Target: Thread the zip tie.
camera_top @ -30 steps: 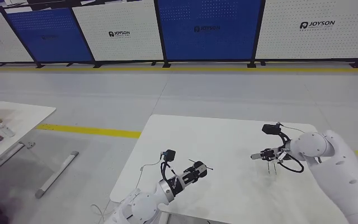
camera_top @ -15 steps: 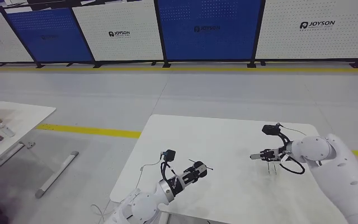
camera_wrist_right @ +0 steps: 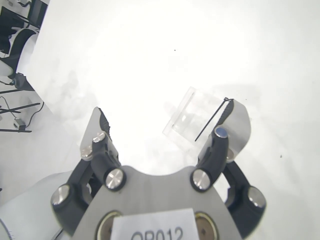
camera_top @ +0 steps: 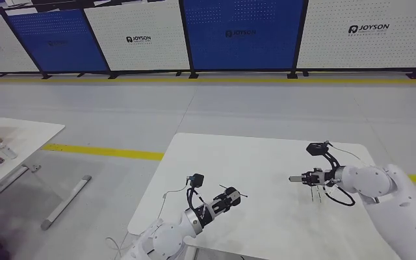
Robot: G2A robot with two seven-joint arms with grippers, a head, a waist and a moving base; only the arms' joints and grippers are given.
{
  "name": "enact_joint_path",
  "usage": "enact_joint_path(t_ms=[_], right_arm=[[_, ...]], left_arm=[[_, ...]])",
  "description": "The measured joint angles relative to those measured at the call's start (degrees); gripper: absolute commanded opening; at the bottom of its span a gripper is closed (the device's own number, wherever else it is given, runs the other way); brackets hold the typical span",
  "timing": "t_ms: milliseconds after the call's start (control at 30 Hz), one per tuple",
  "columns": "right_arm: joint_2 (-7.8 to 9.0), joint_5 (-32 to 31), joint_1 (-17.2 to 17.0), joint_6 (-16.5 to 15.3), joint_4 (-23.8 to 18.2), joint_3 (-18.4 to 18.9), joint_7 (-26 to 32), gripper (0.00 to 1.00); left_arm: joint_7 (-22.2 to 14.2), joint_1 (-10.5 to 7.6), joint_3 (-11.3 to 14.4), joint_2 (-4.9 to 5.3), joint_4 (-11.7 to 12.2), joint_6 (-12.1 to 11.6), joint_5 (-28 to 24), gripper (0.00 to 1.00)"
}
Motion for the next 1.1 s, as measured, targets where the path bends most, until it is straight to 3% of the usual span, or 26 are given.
enact_joint_path(t_ms=[133, 267, 633, 767, 967, 1100], right_arm=[[0.95, -0.67, -4.14, 0.49, -4.54, 1.86, 0.46, 1.00], [0.32, -1.03, -2.25, 2.88, -2.20, 0.03, 1.23, 1.00], [0.27, -0.64, -2.47, 2.45, -2.08, 0.03, 0.54, 1.00], [0.77, -0.42, -2.98, 2.23, -2.35, 1.81, -0.15, 1.00], [0.94, -7.84, -1.94, 12.34, -5.47, 0.85, 2.97, 1.00], [0.92, -8.35, -1.86, 12.65, -5.74, 0.60, 3.25, 1.00]], left_arm=[[0.00, 0.00, 0.00, 0.00, 0.00, 0.00, 0.00, 0.00], [0.00, 0.00, 0.00, 0.00, 0.00, 0.00, 0.00, 0.00], [0.00, 0.00, 0.00, 0.00, 0.00, 0.00, 0.00, 0.00], [0.00, 0.00, 0.00, 0.00, 0.00, 0.00, 0.00, 0.00], [0.00, 0.00, 0.00, 0.00, 0.00, 0.00, 0.00, 0.00], [0.00, 0.00, 0.00, 0.00, 0.00, 0.00, 0.00, 0.00]])
